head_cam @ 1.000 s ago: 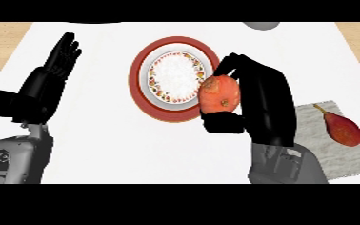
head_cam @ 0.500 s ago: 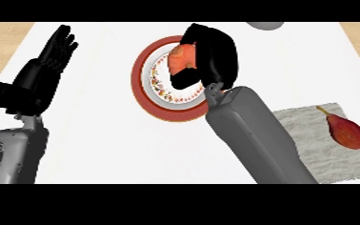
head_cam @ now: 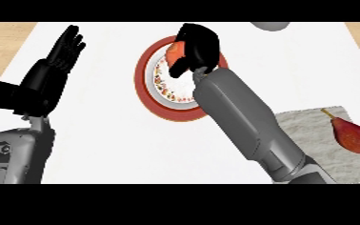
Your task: Pick the squash from the placemat and place it in the plate
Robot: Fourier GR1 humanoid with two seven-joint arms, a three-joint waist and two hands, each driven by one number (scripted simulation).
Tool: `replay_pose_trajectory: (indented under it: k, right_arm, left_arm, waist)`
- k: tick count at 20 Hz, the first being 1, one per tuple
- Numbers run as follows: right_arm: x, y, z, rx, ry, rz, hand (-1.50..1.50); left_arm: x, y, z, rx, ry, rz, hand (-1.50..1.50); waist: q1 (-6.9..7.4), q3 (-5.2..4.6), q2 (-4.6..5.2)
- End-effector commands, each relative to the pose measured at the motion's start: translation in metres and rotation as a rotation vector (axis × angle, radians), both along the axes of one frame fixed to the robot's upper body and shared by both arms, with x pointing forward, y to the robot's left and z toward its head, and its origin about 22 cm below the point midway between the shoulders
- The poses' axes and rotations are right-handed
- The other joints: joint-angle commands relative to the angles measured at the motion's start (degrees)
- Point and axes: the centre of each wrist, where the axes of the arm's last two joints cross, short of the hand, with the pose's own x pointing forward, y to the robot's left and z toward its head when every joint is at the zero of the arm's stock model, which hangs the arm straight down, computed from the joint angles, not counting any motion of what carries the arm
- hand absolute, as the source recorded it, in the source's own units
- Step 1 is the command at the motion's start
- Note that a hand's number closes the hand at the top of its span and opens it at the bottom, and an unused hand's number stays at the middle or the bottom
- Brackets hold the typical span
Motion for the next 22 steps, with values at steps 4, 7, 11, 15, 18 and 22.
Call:
replay_pose_trajectory:
  k: [4,7,11,15,18,22]
  right_arm:
    - [0.019,-0.008,-0.021,0.118,0.055,-0.096,-1.50]
    - [0.020,-0.013,-0.027,0.190,0.034,-0.063,-1.50]
    - [0.014,-0.015,-0.040,0.295,-0.048,-0.067,-1.50]
    - [0.021,-0.017,-0.024,0.414,-0.184,-0.090,-1.50]
    - [0.025,-0.019,-0.010,0.542,-0.216,-0.089,-1.50]
    - [0.020,-0.022,-0.021,0.618,-0.243,-0.130,-1.50]
  left_arm:
    - [0.008,-0.018,0.002,0.009,-0.007,-0.037,0.00]
    - [0.005,-0.018,-0.001,-0.020,-0.030,-0.041,0.00]
    - [0.010,-0.030,0.015,-0.015,-0.024,-0.067,0.00]
    - [0.008,-0.012,0.001,-0.016,-0.018,-0.038,0.00]
    - [0.003,-0.011,0.006,-0.015,-0.014,-0.021,0.00]
    - [-0.007,-0.004,-0.005,0.006,0.013,-0.015,0.00]
  waist:
    - [1.81,0.02,0.62]
    - [3.11,0.04,0.95]
    - [3.61,0.10,0.88]
    - [2.01,0.07,0.73]
    - [1.18,0.11,0.33]
    - [0.17,0.06,-0.12]
